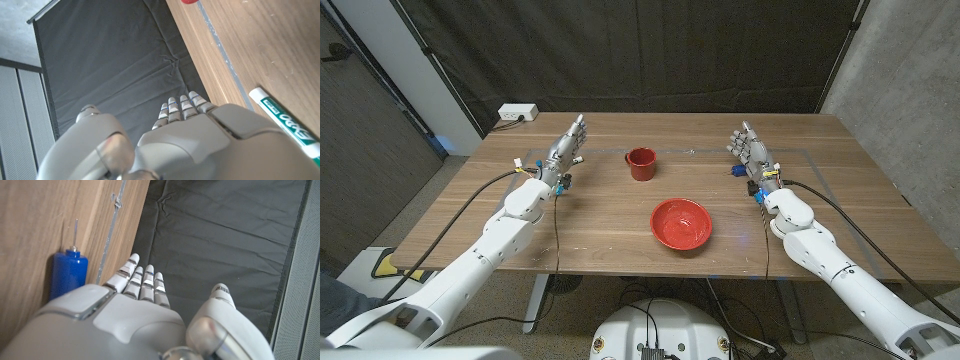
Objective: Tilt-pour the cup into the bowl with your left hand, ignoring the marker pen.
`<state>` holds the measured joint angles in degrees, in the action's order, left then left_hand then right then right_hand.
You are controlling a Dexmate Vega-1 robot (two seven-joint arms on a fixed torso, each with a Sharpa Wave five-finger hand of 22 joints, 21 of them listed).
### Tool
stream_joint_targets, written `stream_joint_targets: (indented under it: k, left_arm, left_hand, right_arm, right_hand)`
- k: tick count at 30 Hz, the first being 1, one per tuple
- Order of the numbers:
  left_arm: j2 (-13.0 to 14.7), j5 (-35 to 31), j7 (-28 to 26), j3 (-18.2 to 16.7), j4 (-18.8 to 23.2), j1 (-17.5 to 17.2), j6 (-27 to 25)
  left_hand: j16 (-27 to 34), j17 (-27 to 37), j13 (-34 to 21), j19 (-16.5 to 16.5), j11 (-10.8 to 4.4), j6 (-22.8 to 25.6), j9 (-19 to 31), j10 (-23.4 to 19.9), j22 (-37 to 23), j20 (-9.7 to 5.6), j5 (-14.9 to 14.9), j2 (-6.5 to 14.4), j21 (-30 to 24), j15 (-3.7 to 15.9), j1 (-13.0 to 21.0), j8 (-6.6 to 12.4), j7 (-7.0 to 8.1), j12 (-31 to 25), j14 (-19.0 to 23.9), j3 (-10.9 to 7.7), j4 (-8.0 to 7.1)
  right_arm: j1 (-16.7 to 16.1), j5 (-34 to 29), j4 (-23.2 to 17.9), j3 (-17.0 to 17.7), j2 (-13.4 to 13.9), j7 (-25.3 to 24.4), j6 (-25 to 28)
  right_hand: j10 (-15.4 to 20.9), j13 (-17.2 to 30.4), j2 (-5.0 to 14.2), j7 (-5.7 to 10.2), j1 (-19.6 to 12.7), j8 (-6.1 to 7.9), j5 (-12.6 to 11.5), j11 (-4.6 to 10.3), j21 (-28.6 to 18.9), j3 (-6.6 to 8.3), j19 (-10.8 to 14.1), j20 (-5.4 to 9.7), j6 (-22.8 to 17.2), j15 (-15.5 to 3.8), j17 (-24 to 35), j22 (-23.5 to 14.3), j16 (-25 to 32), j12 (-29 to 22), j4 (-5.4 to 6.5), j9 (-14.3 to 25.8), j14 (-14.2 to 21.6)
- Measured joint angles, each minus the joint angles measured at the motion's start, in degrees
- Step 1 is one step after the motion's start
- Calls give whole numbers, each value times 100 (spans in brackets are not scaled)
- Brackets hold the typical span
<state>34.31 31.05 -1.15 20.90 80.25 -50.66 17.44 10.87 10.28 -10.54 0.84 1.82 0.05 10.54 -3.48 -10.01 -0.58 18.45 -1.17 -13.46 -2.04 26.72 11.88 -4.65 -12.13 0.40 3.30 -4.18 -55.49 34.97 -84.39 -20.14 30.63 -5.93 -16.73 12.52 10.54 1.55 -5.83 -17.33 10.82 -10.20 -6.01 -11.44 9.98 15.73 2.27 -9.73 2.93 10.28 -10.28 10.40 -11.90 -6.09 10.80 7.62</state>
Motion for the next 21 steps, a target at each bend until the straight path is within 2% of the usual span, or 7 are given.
stream_joint_targets:
  k: [2, 9, 10, 12, 15, 17, 21]
  left_arm:
    - [55, -112, -79, 3, 109, -74, 27]
    - [55, -431, -305, 3, 109, -74, 110]
    - [213, -491, -345, 20, 441, -336, 112]
    - [230, -619, -446, 22, 479, -366, 115]
    - [230, -763, -555, 22, 479, -366, 116]
    - [353, -900, -654, 39, 762, -576, 113]
    - [353, -1146, -837, 39, 762, -576, 25]
  left_hand:
    - [0, 0, -18, -22, -8, 16, 0, -8, 0, 21, 0, -10, 0, -1, 100, 0, -16, 0, 1, -25, 28]
    - [0, -1, -28, -94, -40, 16, 0, -40, 1, 29, 0, -39, 0, 17, 311, 0, -16, 0, 66, -56, 167]
    - [0, -1, -28, -94, -62, 16, 0, -61, 1, 29, 0, -59, 0, 17, 381, 0, -16, 0, 66, -59, 171]
    - [1, -1, -28, -136, -36, 29, 0, -90, 1, 27, 0, -57, 5, 3, 407, 0, -4, 0, 111, -67, 241]
    - [38, -1, -28, -156, -80, 89, 0, -139, 1, 29, 0, -109, 40, -1, 531, 28, -6, -33, 144, -72, 311]
    - [38, -1, -28, -210, -114, 160, -1, -174, 1, 43, 0, -112, 40, 32, 658, 44, -16, -44, 179, -89, 358]
    - [42, -1, -28, -237, -120, 215, 27, -243, -11, 29, 22, -142, 40, 43, 791, 65, 12, -44, 244, -101, 437]
  right_arm:
    - [-43, -14, -69, 13, 31, -21, -2]
    - [-106, -14, -158, 37, 80, -21, -2]
    - [-111, -42, -164, 39, 85, -38, -34]
    - [-118, -44, -169, 42, 92, -36, -40]
    - [-120, -44, -172, 45, 97, -36, -40]
    - [-122, -47, -173, 46, 101, 13, -76]
    - [-125, -47, -173, 49, 104, 13, -76]
  right_hand:
    - [0, 0, 0, 0, 0, 0, 0, 0, 0, 0, 0, 0, 0, 0, 0, 0, 0, 0, 0, 0, 0]
    - [0, 0, 0, 31, 0, 0, 0, 0, 0, 0, 0, 0, -31, 0, 0, 0, 0, 0, 0, -1, 0]
    - [0, 0, 0, 31, 0, 0, 0, 0, 0, 0, 0, 0, -31, 3, 0, 0, 0, 0, 0, -1, 3]
    - [0, -1, 0, 31, 0, 0, 0, 0, 0, 0, 0, 0, -31, 31, -1, 1, 0, 0, 0, -1, 31]
    - [0, -1, 0, 31, 0, 0, 0, 0, 0, 0, 0, 0, -31, 31, -1, 1, 0, 0, 0, -1, 31]
    - [12, -1, 0, 31, 0, 0, 0, -12, 0, 0, -1, 0, -31, 31, -1, 1, 0, 0, 0, -1, 31]
    - [11, -1, 0, 31, 0, 0, 0, -11, 0, 0, 0, 0, -31, 31, -1, 1, 0, 0, 0, -1, 31]
